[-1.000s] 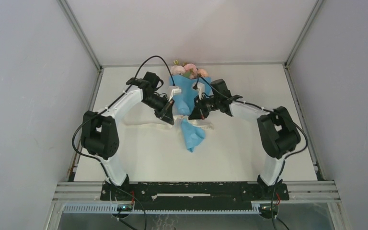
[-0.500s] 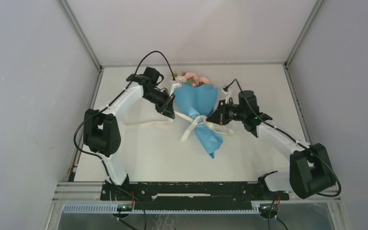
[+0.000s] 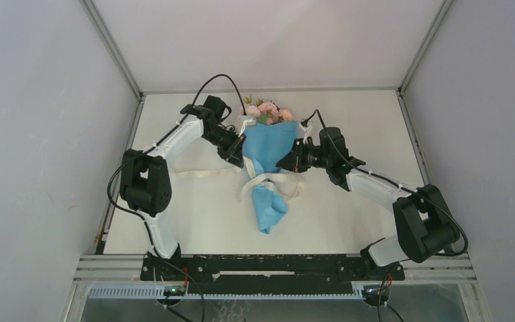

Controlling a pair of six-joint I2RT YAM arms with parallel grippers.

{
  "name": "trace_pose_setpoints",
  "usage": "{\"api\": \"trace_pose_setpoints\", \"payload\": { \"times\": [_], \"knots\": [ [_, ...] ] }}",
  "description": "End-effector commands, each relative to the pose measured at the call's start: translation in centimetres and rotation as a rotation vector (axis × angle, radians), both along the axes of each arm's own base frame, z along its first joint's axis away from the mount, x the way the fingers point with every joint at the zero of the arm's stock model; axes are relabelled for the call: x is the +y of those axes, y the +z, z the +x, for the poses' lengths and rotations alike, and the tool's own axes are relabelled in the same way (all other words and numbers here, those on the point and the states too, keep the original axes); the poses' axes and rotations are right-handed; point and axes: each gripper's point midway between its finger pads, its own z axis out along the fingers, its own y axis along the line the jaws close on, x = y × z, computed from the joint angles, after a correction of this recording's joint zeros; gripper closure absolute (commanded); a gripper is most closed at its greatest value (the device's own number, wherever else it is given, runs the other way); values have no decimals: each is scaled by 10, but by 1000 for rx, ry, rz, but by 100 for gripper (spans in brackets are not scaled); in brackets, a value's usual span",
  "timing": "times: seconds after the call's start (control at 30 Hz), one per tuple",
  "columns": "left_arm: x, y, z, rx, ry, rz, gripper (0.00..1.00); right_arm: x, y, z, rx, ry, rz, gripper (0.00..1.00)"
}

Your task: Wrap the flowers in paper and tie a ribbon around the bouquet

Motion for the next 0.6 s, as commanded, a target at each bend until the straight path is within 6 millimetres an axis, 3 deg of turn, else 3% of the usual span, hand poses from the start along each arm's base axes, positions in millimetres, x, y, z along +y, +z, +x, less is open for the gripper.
{"api": "trace_pose_setpoints", "payload": {
  "times": [0.0,0.17,0.27,0.33,0.4,0.47,0.57],
  "knots": [
    [-7,9,6,-48,-16,-13,100,11,10,25,-51,-23,13,84],
    [-6,8,4,-51,-20,-7,100,9,13,29,-65,-9,-13,96],
    [-6,7,4,-48,-21,-8,100,6,16,24,-115,22,-46,82],
    [-6,6,5,-45,-19,-6,100,7,7,18,-141,75,-104,74],
    [-6,5,4,-40,-18,-4,100,-7,-14,19,-53,56,-214,72],
    [-5,5,2,-40,-20,-3,100,-34,-36,27,60,-44,-316,68],
    [-4,4,1,-43,-21,1,100,-64,-53,33,89,-145,-441,58]
  ]
}}
